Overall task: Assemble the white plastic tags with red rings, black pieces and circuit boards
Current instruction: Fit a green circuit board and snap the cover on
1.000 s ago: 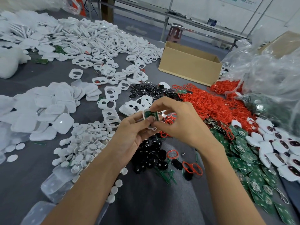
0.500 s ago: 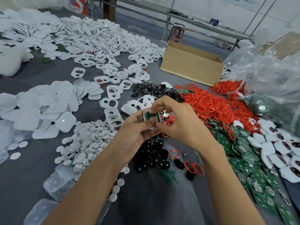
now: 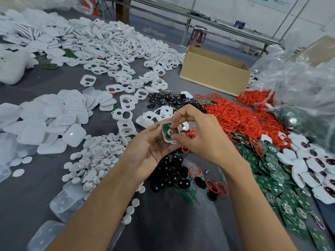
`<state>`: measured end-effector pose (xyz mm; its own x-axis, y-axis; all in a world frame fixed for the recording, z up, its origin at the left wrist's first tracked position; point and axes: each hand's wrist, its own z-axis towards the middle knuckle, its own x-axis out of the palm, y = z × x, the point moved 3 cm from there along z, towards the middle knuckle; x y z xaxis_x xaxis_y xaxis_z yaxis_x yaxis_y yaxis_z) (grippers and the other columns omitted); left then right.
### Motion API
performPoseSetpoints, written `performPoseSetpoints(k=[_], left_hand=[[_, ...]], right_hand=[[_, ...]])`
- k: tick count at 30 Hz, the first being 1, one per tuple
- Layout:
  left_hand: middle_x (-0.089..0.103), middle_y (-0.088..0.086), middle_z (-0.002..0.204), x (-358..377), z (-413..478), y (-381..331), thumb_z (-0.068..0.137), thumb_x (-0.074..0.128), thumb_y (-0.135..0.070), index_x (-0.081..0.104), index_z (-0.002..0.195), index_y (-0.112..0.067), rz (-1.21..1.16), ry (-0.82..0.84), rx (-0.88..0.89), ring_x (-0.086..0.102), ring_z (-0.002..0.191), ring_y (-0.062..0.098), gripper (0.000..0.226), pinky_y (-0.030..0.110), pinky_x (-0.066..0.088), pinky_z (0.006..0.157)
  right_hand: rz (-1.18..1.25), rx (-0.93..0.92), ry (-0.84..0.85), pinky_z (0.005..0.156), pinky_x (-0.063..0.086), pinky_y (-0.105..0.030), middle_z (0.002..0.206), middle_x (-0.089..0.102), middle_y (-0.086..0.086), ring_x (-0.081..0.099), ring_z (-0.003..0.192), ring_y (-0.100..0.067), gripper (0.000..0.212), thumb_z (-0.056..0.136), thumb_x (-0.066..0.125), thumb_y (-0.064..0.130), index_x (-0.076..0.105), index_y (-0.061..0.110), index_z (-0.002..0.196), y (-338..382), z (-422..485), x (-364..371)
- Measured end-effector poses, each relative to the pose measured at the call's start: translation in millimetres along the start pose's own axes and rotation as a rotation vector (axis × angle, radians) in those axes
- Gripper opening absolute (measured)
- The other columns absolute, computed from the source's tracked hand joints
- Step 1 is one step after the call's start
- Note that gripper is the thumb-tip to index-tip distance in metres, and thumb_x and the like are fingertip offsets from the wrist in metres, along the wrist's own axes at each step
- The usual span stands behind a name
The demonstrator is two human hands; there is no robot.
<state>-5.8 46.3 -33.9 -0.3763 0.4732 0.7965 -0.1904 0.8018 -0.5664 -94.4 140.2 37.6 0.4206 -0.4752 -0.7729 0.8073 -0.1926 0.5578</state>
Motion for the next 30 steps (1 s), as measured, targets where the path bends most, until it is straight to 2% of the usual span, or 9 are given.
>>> performPoseSetpoints(k=[2, 6, 12, 16, 18, 21, 25, 30], left_hand=[[0.062, 0.024, 0.128, 0.6, -1.2, -0.4, 0.092, 0.050, -0.013, 0.057, 0.131, 0.000, 0.010, 0.020, -0.010, 0.058, 0.116, 0.037, 0.042, 0.037, 0.060, 0.082], [0.060, 0.022, 0.132, 2.2, -3.5, -1.3, 0.089, 0.051, -0.018, 0.055, 0.134, -0.002, 0.016, 0.048, -0.029, 0.059, 0.115, 0.034, 0.048, 0.036, 0.060, 0.083], [0.069, 0.017, 0.115, 1.8, -4.4, -0.9, 0.088, 0.054, -0.019, 0.060, 0.126, 0.000, -0.031, 0.070, -0.033, 0.071, 0.092, 0.023, 0.042, 0.033, 0.060, 0.074], [0.069, 0.017, 0.111, 1.4, -4.6, -0.4, 0.092, 0.052, -0.017, 0.060, 0.126, 0.001, -0.046, 0.072, -0.031, 0.071, 0.090, 0.022, 0.039, 0.032, 0.060, 0.072], [0.070, 0.016, 0.109, 1.7, -4.6, -0.5, 0.094, 0.051, -0.016, 0.059, 0.127, 0.002, -0.048, 0.073, -0.028, 0.071, 0.090, 0.022, 0.038, 0.032, 0.060, 0.071], [0.068, 0.019, 0.113, 2.2, -4.8, -0.9, 0.093, 0.051, -0.017, 0.057, 0.129, 0.002, -0.034, 0.073, -0.023, 0.070, 0.093, 0.023, 0.041, 0.032, 0.060, 0.073], [0.062, 0.025, 0.127, 1.1, -4.5, -0.7, 0.089, 0.054, -0.017, 0.056, 0.129, 0.003, -0.016, 0.066, -0.011, 0.066, 0.102, 0.028, 0.045, 0.034, 0.061, 0.077], [0.071, 0.018, 0.107, 0.0, -0.5, 0.9, 0.096, 0.049, -0.012, 0.067, 0.110, -0.004, 0.077, 0.044, 0.034, 0.070, 0.093, 0.026, 0.024, 0.035, 0.061, 0.077]], right_hand=[[0.024, 0.011, 0.017, 0.075, 0.047, -0.023, 0.089, 0.070, 0.008, 0.067, 0.085, -0.022, 0.030, 0.076, 0.076, 0.008, 0.055, 0.018, 0.095, 0.1, -0.4, -0.7], [0.028, 0.008, 0.012, 0.085, 0.045, -0.030, 0.089, 0.069, 0.009, 0.064, 0.095, -0.008, 0.029, 0.074, 0.077, 0.008, 0.055, 0.016, 0.092, 1.2, -0.6, -2.6], [0.070, -0.003, -0.031, 0.083, 0.048, -0.028, 0.087, 0.071, 0.007, 0.065, 0.093, -0.004, 0.031, 0.074, 0.076, 0.006, 0.052, 0.019, 0.087, 2.7, -0.9, -2.9], [0.066, 0.023, -0.048, 0.080, 0.048, -0.025, 0.086, 0.071, 0.009, 0.065, 0.093, -0.001, 0.040, 0.074, 0.077, 0.007, 0.046, 0.031, 0.083, 2.4, -0.7, -2.6], [0.066, 0.037, -0.043, 0.079, 0.047, -0.024, 0.086, 0.071, 0.009, 0.064, 0.093, 0.001, 0.040, 0.074, 0.077, 0.008, 0.046, 0.030, 0.083, 1.2, -0.8, -2.3], [0.069, 0.034, -0.030, 0.079, 0.047, -0.025, 0.087, 0.071, 0.009, 0.065, 0.093, -0.002, 0.034, 0.075, 0.077, 0.008, 0.050, 0.023, 0.089, 0.9, -1.0, -1.7], [0.064, 0.031, -0.020, 0.077, 0.048, -0.029, 0.088, 0.070, 0.007, 0.067, 0.090, -0.014, 0.031, 0.075, 0.077, 0.006, 0.053, 0.015, 0.094, 1.3, -1.0, -1.0], [0.034, 0.026, -0.014, 0.074, 0.049, -0.031, 0.086, 0.068, 0.009, 0.067, 0.082, -0.023, 0.035, 0.075, 0.076, 0.005, 0.052, 0.021, 0.094, 0.5, 0.2, 3.5]])
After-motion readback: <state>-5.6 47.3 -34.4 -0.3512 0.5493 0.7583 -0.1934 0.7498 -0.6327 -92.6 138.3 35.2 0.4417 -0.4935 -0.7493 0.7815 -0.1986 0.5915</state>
